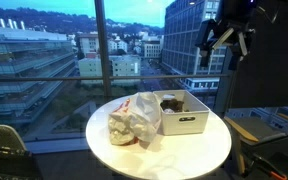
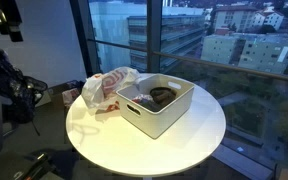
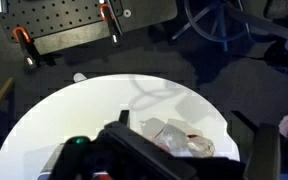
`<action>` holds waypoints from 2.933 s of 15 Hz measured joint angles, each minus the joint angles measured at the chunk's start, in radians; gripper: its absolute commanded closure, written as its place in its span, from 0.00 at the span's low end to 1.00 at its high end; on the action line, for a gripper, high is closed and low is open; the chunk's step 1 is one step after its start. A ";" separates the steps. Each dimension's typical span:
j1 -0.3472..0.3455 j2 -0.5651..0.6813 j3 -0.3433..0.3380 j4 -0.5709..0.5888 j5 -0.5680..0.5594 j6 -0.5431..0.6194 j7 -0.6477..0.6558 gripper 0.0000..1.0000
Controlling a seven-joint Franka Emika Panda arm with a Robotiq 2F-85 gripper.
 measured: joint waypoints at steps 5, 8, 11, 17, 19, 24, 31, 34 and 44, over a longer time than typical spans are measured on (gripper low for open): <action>0.000 -0.003 0.000 0.010 0.000 0.001 0.000 0.00; 0.000 -0.003 0.000 0.010 0.000 0.001 0.000 0.00; 0.000 -0.003 0.000 0.010 0.000 0.001 0.000 0.00; 0.000 -0.003 0.000 0.010 0.000 0.001 0.000 0.00; -0.002 0.000 0.000 0.004 0.000 0.001 -0.001 0.00; -0.082 0.131 -0.018 -0.021 -0.068 0.128 -0.039 0.00; -0.196 0.497 -0.057 0.124 -0.344 0.360 -0.040 0.00; -0.206 0.652 -0.109 0.250 -0.431 0.399 -0.040 0.00; -0.200 1.153 -0.281 0.683 -0.500 0.532 -0.111 0.00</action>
